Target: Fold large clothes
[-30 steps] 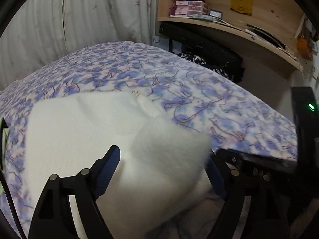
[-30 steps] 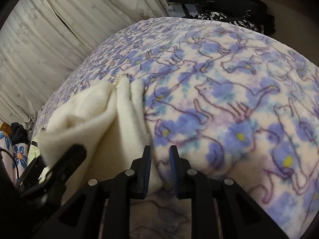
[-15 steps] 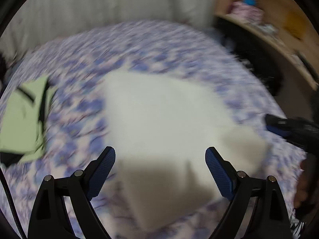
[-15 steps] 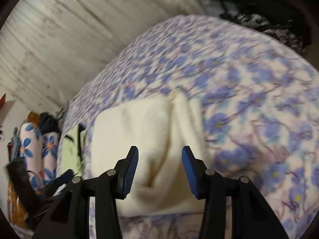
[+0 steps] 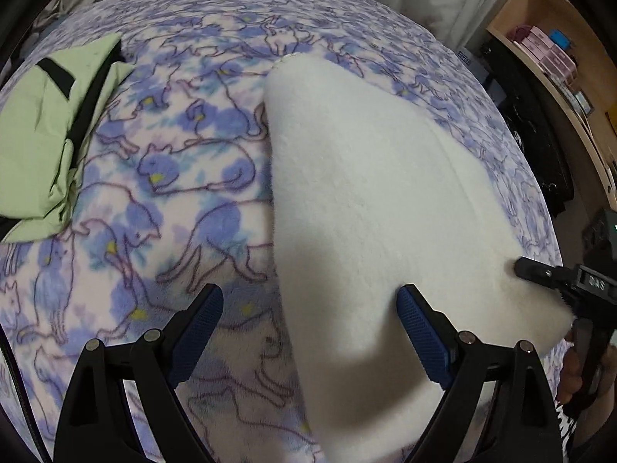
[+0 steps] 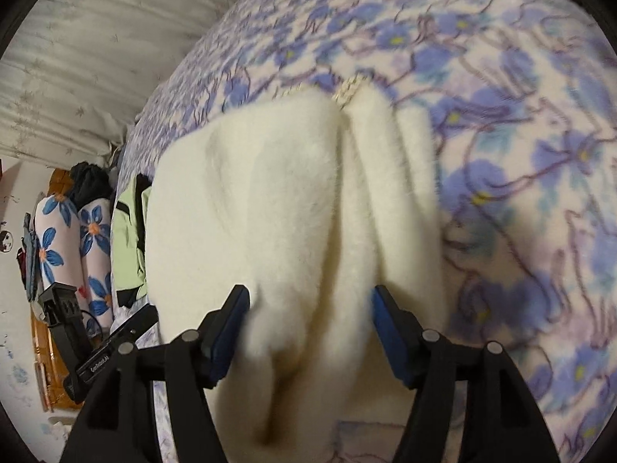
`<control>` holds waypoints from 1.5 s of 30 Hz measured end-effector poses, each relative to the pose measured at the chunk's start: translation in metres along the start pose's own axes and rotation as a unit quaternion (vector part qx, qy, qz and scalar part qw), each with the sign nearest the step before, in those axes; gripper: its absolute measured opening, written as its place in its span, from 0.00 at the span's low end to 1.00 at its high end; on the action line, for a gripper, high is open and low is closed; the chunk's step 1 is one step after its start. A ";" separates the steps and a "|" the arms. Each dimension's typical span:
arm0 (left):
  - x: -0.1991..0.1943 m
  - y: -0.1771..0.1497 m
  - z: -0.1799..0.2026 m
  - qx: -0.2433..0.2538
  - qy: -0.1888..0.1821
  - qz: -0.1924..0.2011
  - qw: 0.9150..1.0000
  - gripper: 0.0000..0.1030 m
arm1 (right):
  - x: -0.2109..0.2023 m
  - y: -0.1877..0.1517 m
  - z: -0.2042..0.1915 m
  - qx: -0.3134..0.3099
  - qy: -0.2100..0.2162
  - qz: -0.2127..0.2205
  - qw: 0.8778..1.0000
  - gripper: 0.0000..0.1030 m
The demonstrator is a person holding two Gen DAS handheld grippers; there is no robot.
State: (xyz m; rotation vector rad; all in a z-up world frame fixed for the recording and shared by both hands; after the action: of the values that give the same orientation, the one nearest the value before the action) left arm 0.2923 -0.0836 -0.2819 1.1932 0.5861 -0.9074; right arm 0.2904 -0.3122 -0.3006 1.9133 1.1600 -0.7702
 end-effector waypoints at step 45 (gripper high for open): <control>-0.029 -0.051 0.056 0.058 -0.031 0.002 0.998 0.48 | -0.081 -0.066 0.031 -0.114 -0.057 0.107 0.986 0.09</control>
State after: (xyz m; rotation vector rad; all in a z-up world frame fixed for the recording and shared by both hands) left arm 0.2302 -0.1342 -0.2692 1.2654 0.4848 -0.9820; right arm 0.1942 -0.3546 -0.2720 1.7451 0.9124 -0.5939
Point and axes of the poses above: each gripper's, at about its wrist camera, not at the fingertips, and x roughly the way its jaws point, z to its right, y to its top, the point moved 8 cm from there along x, roughly the way its jaws point, and after that the axes turned 9 degrees about z, right-handed, at the moved point
